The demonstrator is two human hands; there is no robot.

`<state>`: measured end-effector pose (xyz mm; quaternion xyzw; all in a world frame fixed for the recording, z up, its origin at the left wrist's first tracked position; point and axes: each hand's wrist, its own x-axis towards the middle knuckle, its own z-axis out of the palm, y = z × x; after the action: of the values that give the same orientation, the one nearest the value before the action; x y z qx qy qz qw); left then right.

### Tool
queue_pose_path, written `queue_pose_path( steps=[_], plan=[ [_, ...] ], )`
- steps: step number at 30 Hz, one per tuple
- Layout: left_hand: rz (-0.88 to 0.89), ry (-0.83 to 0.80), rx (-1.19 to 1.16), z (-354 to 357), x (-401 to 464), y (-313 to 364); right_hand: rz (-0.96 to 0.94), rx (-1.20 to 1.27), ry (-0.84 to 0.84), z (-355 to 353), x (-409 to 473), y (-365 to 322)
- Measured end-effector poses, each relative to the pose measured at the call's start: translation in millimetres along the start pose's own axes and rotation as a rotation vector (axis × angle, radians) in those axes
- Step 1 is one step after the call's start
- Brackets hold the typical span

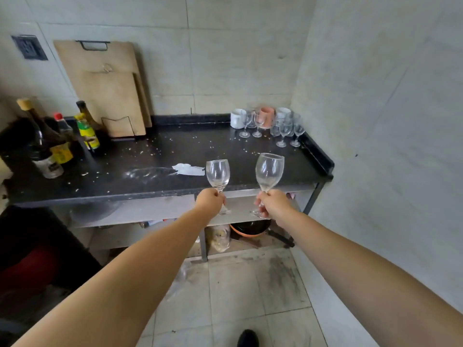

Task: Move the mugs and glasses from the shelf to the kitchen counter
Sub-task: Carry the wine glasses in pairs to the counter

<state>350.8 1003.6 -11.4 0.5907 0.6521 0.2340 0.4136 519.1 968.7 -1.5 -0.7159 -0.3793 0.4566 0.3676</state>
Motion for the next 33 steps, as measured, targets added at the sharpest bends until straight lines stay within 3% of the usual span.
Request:
queue_pose_path(
  steps=[5,20,26,33],
  plan=[
    [-0.008,-0.007,-0.015,22,93,44,0.032,0.036,-0.005,-30,101,-36],
    [-0.116,-0.060,-0.149,58,348,91,0.130,-0.017,-0.024,-49,348,-87],
    [-0.123,-0.073,-0.149,70,428,108,0.183,0.038,0.020,-45,436,-93],
    [-0.164,-0.016,-0.233,96,488,115,0.096,0.126,0.051,-32,514,-90]
  ],
)
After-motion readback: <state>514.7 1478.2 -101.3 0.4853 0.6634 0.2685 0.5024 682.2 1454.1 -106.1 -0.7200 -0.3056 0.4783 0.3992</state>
